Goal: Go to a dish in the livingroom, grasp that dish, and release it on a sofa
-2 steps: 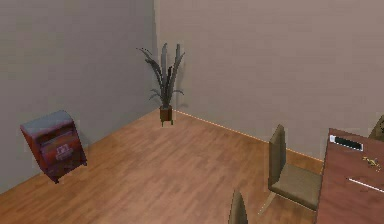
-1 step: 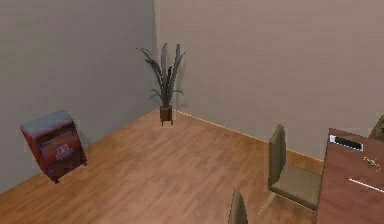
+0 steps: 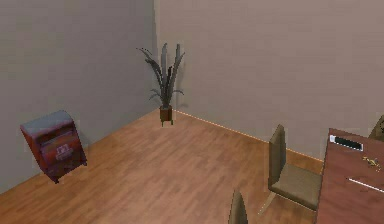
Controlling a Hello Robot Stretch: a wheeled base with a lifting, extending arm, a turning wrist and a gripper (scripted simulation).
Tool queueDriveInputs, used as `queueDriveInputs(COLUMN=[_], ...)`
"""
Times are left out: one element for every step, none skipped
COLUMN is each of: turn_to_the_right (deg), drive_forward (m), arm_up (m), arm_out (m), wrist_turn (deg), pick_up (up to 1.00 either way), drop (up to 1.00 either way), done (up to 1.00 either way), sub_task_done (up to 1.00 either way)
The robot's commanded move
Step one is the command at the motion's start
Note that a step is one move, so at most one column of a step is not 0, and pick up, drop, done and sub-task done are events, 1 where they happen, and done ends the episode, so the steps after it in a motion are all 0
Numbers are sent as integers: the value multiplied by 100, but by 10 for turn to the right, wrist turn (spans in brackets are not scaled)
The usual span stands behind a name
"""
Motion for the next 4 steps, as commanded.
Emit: queueDriveInputs(turn_to_the_right=[0,0,0,0], drive_forward=[0,0,0,0], arm_up=[32,0,0,0], arm_out=[0,0,0,-48], wrist_turn=[0,-450,-420,0], pick_up=[0,0,0,0], drop=[0,0,0,0], done=[0,0,0,0], sub_task_done=[0,0,0,0])
